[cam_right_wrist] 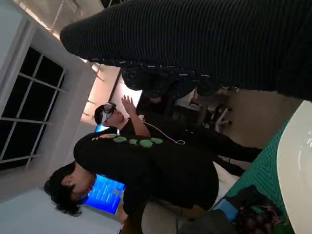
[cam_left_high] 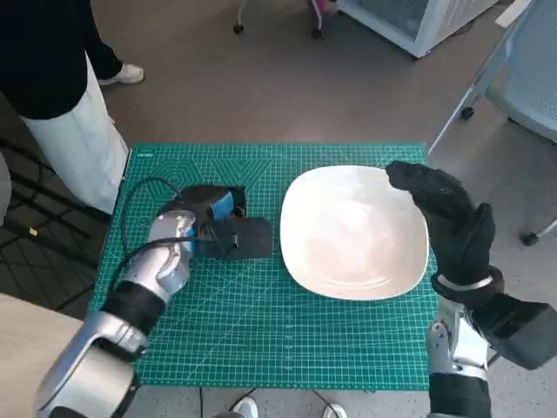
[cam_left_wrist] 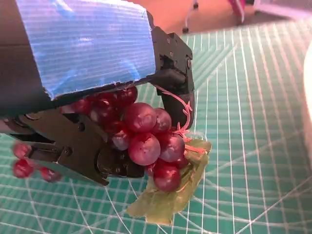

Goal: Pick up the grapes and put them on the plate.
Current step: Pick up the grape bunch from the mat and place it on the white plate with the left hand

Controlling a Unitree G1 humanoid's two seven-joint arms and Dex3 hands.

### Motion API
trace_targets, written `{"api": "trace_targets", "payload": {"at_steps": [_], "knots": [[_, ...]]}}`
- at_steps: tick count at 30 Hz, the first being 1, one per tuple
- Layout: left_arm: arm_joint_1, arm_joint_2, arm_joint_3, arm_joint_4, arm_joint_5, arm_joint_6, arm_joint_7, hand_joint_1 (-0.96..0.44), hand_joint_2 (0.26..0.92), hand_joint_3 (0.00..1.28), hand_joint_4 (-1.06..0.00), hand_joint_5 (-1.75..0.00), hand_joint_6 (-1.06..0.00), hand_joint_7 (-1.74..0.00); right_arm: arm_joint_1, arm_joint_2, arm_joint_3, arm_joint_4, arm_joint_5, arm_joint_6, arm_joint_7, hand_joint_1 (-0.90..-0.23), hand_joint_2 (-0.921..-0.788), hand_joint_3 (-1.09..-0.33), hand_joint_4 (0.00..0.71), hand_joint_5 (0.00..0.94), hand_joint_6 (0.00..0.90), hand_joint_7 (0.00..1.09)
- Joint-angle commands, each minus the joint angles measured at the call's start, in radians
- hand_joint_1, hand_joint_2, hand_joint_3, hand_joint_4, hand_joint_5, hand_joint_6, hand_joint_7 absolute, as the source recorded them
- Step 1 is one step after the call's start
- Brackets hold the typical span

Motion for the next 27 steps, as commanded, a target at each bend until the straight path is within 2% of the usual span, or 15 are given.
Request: {"api": "trace_targets", "payload": {"at_steps": [1, 7, 12, 19, 27], "knots": [[0.032, 0.058, 0.031, -0.176, 0.023, 0.035, -0.038, 0.00, 0.921, 0.27, -0.46, -1.38, -0.41, -1.41, 0.001, 0.003, 0.005, 0.016, -0.007, 0.005, 0.000, -0.529, -0.921, -0.627, 0.172, 0.000, -0.001, 0.36], [0.090, 0.115, 0.081, -0.362, 0.020, 0.031, -0.046, 0.00, 0.921, 0.22, -0.54, -1.38, -0.45, -1.27, -0.003, 0.005, 0.007, 0.018, -0.009, 0.001, -0.002, -0.527, -0.921, -0.627, 0.173, 0.000, -0.001, 0.36], [0.133, 0.147, 0.124, -0.456, 0.007, -0.014, -0.022, 0.00, 0.921, 0.18, -0.59, -1.39, -0.51, -1.16, -0.005, 0.006, 0.007, 0.024, -0.007, -0.002, -0.001, -0.523, -0.921, -0.629, 0.172, 0.000, -0.001, 0.36], [0.169, 0.167, 0.162, -0.530, 0.014, -0.054, -0.002, 0.00, 0.921, 0.16, -0.60, -1.32, -0.52, -1.21, -0.010, 0.007, 0.006, 0.033, -0.002, -0.005, 0.004, -0.521, -0.921, -0.630, 0.172, 0.000, -0.001, 0.36], [0.179, 0.158, 0.165, -0.571, 0.039, -0.036, -0.019, 0.00, 0.921, 0.17, -0.57, -1.29, -0.52, -1.28, -0.011, 0.007, 0.006, 0.033, 0.003, -0.001, 0.005, -0.521, -0.921, -0.631, 0.171, 0.000, -0.001, 0.35]]}}
